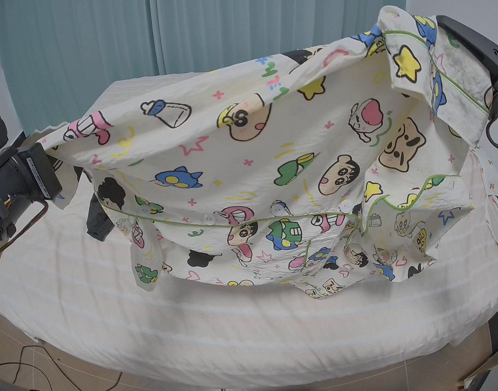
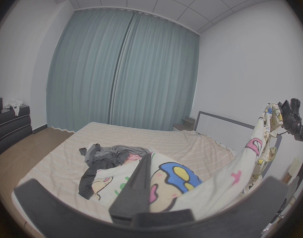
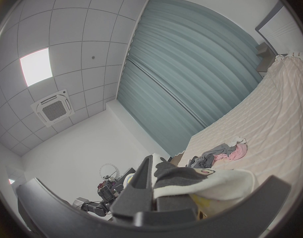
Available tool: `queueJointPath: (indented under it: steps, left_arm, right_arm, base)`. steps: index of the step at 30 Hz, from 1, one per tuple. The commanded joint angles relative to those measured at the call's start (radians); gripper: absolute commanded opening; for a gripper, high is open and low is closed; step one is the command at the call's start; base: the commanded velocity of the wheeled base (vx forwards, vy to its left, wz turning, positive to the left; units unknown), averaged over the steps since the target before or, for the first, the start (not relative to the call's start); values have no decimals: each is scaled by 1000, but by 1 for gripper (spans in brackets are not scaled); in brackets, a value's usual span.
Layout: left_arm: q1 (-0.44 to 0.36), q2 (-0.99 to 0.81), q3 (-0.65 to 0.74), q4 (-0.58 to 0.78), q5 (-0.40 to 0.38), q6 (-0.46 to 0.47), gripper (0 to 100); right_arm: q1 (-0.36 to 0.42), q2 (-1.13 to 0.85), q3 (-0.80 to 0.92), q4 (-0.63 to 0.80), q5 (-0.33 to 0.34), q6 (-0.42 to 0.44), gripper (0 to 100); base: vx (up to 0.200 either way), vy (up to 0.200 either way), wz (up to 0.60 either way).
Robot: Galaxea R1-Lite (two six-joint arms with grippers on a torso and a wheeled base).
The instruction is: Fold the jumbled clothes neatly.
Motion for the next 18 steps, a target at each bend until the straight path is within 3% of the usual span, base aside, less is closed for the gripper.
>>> queueJointPath:
  steps: [1, 8, 18]
  left_arm:
    - [0, 0, 0, -1, 0, 0, 0]
    - [0, -3, 0, -1, 0, 1, 0]
    - [0, -8, 28, -1, 0, 0, 0]
  right_arm:
    - [1, 2, -7, -1, 1, 0, 0]
    - [1, -2, -12, -1, 1, 0, 0]
    - [-1, -18, -6, 1, 1, 0, 0]
  base:
    - [0, -200, 0]
    - [0, -200, 0]
    - [-20, 0, 0]
